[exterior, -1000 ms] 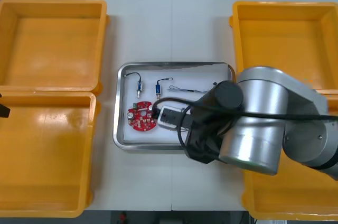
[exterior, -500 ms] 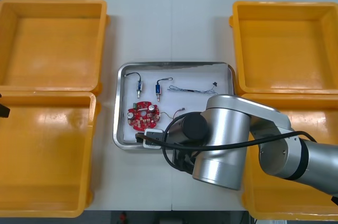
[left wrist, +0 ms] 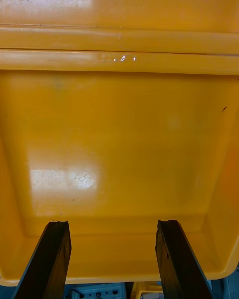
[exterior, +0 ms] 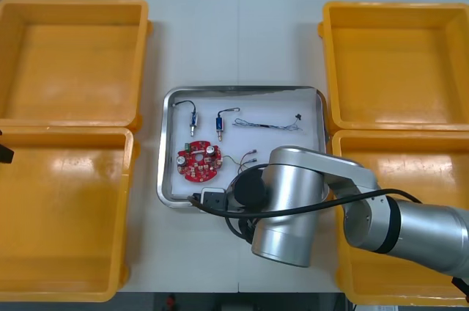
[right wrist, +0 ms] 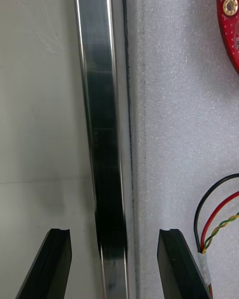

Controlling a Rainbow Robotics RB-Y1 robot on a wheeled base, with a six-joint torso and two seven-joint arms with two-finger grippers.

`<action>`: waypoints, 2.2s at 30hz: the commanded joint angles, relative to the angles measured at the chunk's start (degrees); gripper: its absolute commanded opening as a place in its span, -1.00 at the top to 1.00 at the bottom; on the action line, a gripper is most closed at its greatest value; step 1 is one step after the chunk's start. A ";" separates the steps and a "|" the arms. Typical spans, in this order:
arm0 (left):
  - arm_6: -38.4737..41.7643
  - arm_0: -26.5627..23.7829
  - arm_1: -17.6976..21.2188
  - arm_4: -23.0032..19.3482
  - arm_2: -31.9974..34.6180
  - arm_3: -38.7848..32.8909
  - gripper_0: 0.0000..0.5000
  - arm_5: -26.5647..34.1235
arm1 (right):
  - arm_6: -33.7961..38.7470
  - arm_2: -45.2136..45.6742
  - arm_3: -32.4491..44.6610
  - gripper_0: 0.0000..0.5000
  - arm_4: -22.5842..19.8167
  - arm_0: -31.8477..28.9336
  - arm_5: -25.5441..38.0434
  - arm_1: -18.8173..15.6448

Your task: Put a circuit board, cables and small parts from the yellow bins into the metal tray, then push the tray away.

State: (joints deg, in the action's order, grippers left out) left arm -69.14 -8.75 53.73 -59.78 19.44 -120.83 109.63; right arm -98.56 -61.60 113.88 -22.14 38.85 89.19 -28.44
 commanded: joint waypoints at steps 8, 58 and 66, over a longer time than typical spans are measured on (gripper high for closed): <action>-3.02 0.93 2.70 0.54 1.65 -1.34 -1.00 0.37 | -1.20 -1.15 0.38 1.00 0.69 1.93 -0.51 1.81; -3.02 0.93 2.70 0.54 1.65 -1.34 -1.00 0.37 | -4.10 -4.23 -15.79 1.00 10.80 21.71 -5.61 4.63; -3.02 0.93 2.70 0.54 1.65 -1.34 -1.00 0.37 | -5.68 -2.47 -20.80 1.00 11.77 24.17 -9.92 5.15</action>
State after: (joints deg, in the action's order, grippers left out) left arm -69.14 -8.75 53.73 -59.75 19.44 -120.83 109.63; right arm -101.74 -65.26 94.13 -11.27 59.51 80.92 -24.96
